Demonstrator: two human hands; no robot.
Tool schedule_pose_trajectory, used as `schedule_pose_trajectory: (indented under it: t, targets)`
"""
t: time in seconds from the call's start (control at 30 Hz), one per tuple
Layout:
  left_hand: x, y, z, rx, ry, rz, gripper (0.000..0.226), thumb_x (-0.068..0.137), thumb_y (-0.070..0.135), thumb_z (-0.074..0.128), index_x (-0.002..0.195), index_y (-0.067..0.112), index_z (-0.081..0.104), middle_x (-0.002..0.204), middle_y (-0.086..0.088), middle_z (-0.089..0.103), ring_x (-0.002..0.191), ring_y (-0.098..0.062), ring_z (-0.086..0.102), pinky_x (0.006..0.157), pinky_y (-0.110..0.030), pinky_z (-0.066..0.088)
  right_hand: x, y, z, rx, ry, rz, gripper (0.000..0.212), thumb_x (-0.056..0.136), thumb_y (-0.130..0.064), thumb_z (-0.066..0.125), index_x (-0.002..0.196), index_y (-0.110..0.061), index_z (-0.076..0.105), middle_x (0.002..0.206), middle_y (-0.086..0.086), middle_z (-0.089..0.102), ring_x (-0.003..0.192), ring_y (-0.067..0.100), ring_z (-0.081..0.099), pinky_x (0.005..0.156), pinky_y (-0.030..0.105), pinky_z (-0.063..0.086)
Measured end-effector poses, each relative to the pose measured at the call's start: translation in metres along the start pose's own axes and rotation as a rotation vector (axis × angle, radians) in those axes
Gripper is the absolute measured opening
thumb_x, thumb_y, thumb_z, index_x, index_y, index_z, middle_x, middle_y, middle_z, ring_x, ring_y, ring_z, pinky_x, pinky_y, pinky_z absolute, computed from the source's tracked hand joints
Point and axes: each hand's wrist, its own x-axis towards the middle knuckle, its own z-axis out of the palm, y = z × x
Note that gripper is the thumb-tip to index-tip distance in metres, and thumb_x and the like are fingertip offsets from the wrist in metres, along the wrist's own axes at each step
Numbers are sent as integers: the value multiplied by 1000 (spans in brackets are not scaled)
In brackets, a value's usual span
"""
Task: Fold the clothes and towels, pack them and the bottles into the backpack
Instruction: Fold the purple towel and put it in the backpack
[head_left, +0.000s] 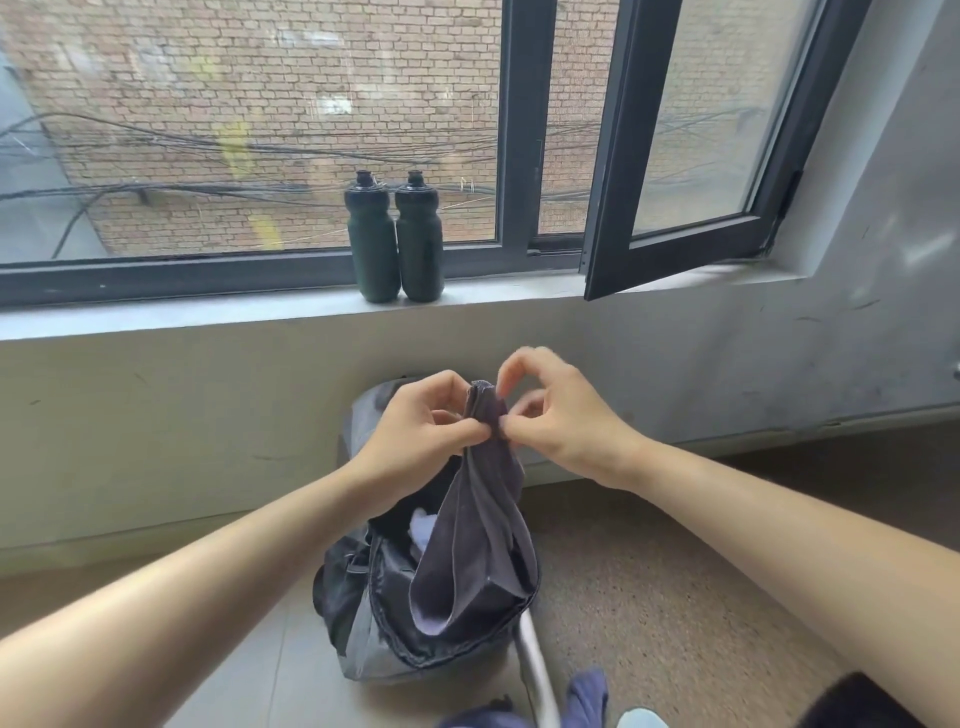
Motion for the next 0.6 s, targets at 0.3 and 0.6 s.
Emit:
schedule_pose_trajectory:
  t: [0.3,0.6]
  targets:
    - [-2,-3,-4,92,-84,119,25,84,-5,78,92,18,75,85,1,77,73,-14,69,72,-28,57,0,-7,-11,72,-258,216,20,93,2,57,111,-3,65,59,-9,64,44,15,57,50,32,50]
    - [-6,-38,-2,227,-160,-98,23,75,11,61,89,25,73,85,-1,78,78,-14,71,81,-40,58,4,-5,-26,257,-109,263,9,96,1,55,90,-5,58,78,18,64,51,26,66,38,25,48]
